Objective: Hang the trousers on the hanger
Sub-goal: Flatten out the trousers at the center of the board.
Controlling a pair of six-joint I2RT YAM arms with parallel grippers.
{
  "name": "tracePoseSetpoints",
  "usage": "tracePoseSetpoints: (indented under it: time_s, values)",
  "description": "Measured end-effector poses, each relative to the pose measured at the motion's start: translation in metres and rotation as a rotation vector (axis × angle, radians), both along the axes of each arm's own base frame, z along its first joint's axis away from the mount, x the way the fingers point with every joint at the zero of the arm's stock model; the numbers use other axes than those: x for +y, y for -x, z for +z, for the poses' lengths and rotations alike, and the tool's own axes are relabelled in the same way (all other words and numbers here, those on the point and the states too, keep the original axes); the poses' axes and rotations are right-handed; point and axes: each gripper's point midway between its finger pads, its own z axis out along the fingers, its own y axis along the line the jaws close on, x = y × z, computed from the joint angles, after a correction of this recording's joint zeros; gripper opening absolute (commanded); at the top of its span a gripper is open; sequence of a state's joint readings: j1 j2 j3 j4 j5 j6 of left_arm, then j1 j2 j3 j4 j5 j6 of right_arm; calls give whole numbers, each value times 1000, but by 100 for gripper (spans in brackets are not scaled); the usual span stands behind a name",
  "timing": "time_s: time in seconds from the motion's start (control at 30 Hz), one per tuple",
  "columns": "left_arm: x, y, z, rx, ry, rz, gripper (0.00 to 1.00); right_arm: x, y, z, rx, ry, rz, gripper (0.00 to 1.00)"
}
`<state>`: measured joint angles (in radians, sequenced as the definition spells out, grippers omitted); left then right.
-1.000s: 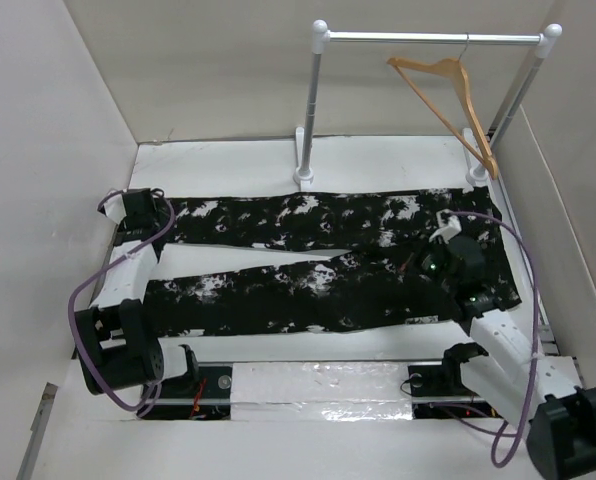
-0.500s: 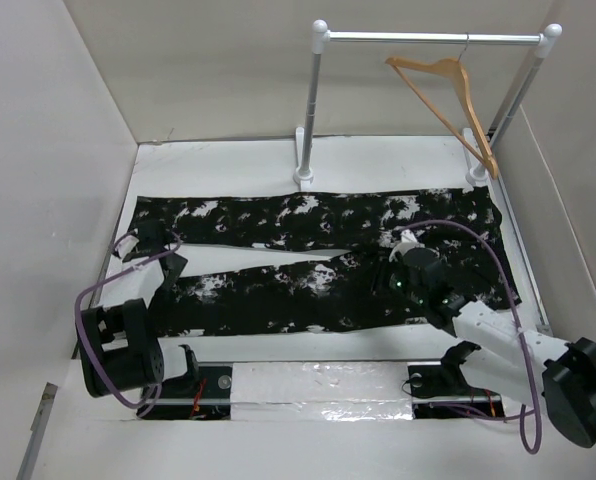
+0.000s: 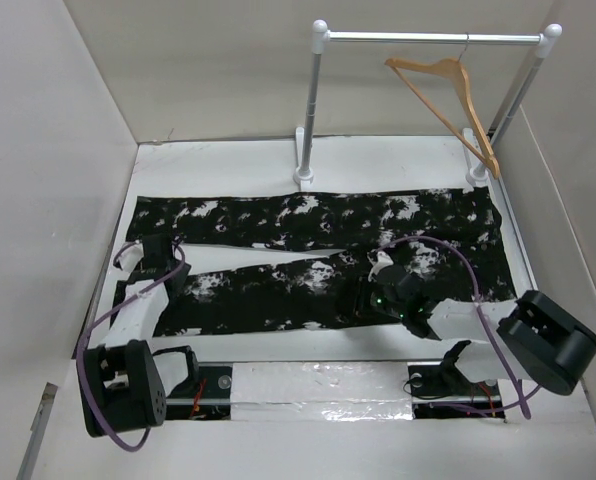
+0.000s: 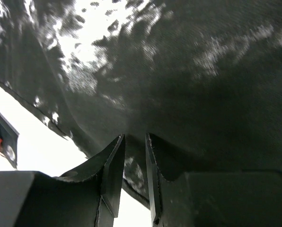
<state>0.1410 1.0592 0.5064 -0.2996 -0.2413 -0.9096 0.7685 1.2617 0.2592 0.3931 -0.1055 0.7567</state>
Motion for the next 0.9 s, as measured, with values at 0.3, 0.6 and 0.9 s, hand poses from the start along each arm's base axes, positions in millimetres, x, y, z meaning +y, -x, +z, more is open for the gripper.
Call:
tracePoseSetpoints:
  time_s: [0.3,0.6,0.9]
  values:
    - [6,-23,-18,8,11,64,46,16,-19,1,-16,-48,-45,30]
    - [17,-100,-13,19,2,86,46,14,-33,6,-55,4,-86,30]
    - [28,-78,72,-182,-100,105,45,23,-21,64,-204,-47,-24,16]
